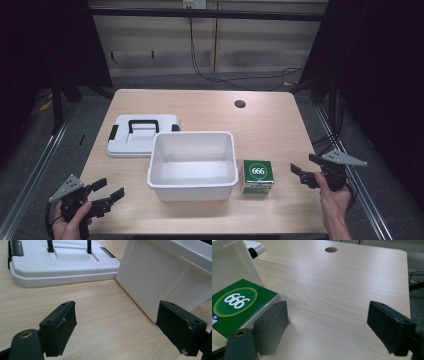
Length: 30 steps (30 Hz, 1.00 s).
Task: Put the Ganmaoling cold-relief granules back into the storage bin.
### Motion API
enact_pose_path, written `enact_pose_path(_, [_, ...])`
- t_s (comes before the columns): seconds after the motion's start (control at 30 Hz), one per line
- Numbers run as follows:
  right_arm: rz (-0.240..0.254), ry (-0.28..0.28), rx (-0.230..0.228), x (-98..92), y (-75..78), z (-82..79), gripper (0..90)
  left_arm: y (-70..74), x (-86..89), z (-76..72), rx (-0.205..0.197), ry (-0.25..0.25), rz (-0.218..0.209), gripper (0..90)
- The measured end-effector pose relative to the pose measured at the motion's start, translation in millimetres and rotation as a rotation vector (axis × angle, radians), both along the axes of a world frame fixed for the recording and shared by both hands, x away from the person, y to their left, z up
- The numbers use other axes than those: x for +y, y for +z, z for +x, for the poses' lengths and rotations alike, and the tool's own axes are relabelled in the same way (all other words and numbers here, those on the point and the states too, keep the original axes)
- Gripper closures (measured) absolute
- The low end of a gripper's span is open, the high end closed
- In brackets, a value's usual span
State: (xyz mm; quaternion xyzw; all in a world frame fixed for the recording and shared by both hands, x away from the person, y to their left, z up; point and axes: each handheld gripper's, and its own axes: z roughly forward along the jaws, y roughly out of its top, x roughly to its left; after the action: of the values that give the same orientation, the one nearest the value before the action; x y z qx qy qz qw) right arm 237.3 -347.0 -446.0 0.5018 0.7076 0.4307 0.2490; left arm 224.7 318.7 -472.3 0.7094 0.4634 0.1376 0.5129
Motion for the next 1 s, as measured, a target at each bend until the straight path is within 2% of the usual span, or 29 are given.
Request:
enact_pose_path(0.1, [0.034, 0.02, 0.022, -1.7, -1.3, 1.2, 13.6, 0.2, -0.2, 0.6, -0.001, -0.001, 0.003, 15.9])
enact_pose_path(0.3, [0.038, 0.056, -0.013, 0.0, 0.4, 1.2, 13.4, -0.3, 0.8, 0.6, 0.002, 0.001, 0.004, 15.9])
enact_pose_path(0.33, [0.046, 0.085, -0.029, 2.2, 0.8, 1.1, 13.5, -0.3, 1.2, 0.2, 0.004, 0.004, 0.006, 15.9])
enact_pose_path(0.43, [0.023, 0.101, -0.04, 5.6, 2.2, 0.4, 13.5, 0.2, 0.3, -0.1, 0.0, 0.001, 0.002, 15.9])
enact_pose_path(0.47, [0.013, 0.131, -0.027, 8.3, 5.0, 0.7, 13.7, 0.8, -1.2, -0.8, -0.005, -0.007, 0.008, 15.9])
enact_pose_path(0.5, [0.013, 0.131, -0.027, 8.3, 5.0, 0.7, 13.7, 0.8, -1.2, -0.8, -0.005, -0.007, 0.008, 15.9])
enact_pose_path(0.53, [-0.006, 0.183, 0.013, 8.8, 9.7, 2.9, 14.3, 0.9, -0.6, -1.6, -0.004, -0.008, 0.007, 15.9])
enact_pose_path(0.63, [-0.009, 0.173, 0.018, 8.0, 14.8, 3.9, 13.4, 1.9, -0.2, -1.7, -0.01, 0.0, 0.005, 15.9])
enact_pose_path(0.67, [-0.008, 0.193, 0.025, 7.4, 21.2, 3.9, 13.6, 0.7, 0.6, -1.2, -0.003, -0.001, 0.009, 15.9])
enact_pose_path(0.7, [-0.008, 0.193, 0.025, 7.4, 21.2, 3.9, 13.6, 0.7, 0.6, -1.2, -0.003, -0.001, 0.009, 15.9])
enact_pose_path(0.73, [-0.012, 0.228, 0.024, 8.6, 27.1, 3.8, 13.6, 1.0, 0.5, -1.0, -0.004, 0.01, 0.004, 15.9])
enact_pose_path(0.8, [-0.012, 0.247, 0.025, 9.0, 29.3, 4.3, 13.7, 2.4, 0.7, -1.2, -0.019, 0.013, 0.007, 15.9])
enact_pose_path(0.87, [-0.044, 0.274, 0.027, 11.1, 36.3, 5.9, 13.7, 2.7, 0.0, -2.2, -0.024, 0.014, 0.001, 16.0])
enact_pose_path(0.9, [-0.05, 0.319, 0.034, 13.7, 42.3, 8.9, 13.7, 2.5, 0.3, -2.0, -0.022, 0.017, 0.001, 16.0])
enact_pose_path(0.93, [-0.05, 0.319, 0.034, 13.7, 42.3, 8.9, 13.7, 2.5, 0.3, -2.0, -0.022, 0.017, 0.001, 16.0])
enact_pose_path(0.97, [-0.089, 0.336, 0.037, 18.1, 48.4, 12.9, 13.6, 2.9, 1.2, -1.8, -0.028, 0.025, -0.001, 16.0])
enact_pose_path(1.0, [-0.089, 0.336, 0.037, 18.1, 48.4, 12.9, 13.6, 2.9, 1.2, -1.8, -0.028, 0.025, -0.001, 16.0])
